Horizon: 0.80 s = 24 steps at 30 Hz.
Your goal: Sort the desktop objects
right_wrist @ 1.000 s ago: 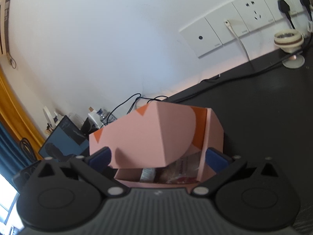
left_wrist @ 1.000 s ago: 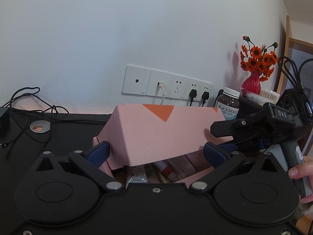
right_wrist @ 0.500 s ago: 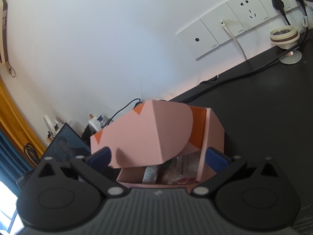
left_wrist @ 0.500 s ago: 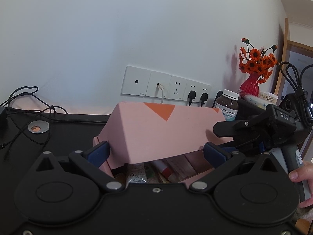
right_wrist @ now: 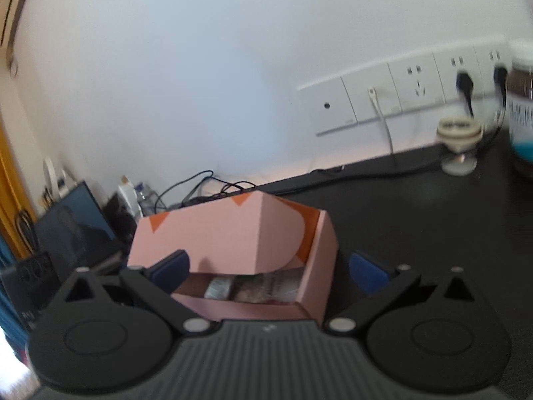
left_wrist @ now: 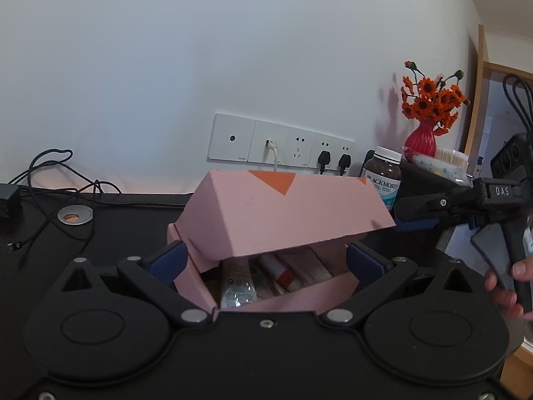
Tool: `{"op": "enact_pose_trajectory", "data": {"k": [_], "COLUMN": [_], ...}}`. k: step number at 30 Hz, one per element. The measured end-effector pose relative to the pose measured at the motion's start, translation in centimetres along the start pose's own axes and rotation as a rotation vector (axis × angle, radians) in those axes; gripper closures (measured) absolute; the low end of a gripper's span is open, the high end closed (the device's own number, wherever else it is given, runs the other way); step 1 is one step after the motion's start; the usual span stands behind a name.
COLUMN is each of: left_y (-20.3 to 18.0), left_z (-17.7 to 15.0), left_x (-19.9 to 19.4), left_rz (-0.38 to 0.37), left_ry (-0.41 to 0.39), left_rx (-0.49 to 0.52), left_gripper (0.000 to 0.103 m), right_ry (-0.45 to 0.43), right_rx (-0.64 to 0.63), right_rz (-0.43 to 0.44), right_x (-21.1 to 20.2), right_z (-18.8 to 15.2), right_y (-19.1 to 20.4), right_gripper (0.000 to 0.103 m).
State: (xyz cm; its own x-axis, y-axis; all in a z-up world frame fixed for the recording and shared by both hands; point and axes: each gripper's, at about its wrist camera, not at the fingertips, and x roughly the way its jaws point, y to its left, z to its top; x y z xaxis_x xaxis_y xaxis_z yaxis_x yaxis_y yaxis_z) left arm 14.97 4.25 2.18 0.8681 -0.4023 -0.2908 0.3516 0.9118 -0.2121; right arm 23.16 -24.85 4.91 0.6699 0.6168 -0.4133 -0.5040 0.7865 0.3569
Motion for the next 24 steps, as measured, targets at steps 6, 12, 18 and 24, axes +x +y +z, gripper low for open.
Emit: {"op": "enact_pose_trajectory", "data": {"k": [6,12,18,24], "left_y": [-0.9,-0.9,-0.2,-0.7], "left_z": [-1.3,-1.8,-2.1,-2.2], "left_x": [-2.6,-5.2,-5.9,-6.0], "left_rz": [-0.007,0.032,0.011,0.045], "left_ry": [-0.022,-0.090,-0.134,-0.153], "left_rx": [0.051,0.064,0.076,0.090], "left_gripper": [0.000,0.000,0.000,0.000], "right_ry": [-0.026,-0.046,-0.104,-0.230], "right_rx": [-0.161,-0.335,-0.534,-0.587], "right_rz": [-0.080,-0.205,-0.336,-0.433], "right_x": [-2.1,-2.6,-2.6,-3.8], "right_z": [-0.8,-2.0,-4.3,-5.7], "right_y": [2.7,5.8,8.1,8.7], "right_gripper": [0.001,0.001,0.001,0.001]}}
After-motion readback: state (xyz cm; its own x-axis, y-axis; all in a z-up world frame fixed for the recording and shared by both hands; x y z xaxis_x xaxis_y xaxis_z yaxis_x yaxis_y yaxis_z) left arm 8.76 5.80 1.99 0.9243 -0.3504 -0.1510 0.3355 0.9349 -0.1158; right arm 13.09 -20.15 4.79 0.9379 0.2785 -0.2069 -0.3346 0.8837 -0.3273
